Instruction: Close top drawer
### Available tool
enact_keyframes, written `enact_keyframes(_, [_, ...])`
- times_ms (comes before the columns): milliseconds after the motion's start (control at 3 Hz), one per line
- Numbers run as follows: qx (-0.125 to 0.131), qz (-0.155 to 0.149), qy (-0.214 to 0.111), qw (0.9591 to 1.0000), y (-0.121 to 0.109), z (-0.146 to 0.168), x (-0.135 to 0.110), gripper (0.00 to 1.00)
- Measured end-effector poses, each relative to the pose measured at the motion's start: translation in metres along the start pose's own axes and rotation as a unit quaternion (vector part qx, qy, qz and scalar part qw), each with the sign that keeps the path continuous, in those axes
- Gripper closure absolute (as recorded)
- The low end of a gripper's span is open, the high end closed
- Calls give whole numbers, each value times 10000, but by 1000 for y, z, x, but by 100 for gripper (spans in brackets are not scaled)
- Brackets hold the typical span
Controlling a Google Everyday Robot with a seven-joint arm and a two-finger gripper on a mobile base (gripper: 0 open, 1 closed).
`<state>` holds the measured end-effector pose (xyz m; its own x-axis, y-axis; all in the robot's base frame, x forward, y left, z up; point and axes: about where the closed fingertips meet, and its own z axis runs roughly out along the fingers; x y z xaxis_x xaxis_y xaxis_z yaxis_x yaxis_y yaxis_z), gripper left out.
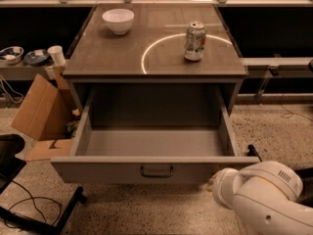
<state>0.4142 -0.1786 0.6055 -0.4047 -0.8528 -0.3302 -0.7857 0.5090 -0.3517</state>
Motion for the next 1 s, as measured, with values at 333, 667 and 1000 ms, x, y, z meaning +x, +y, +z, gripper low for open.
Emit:
enact_keyframes(333, [215, -271, -67, 9994, -24, 4, -8, 100])
enact_keyframes(667, [330, -449, -105, 9984, -39, 9, -13, 100])
enact_keyframes(1000, [522, -723, -195, 9958, -74, 21, -25, 100])
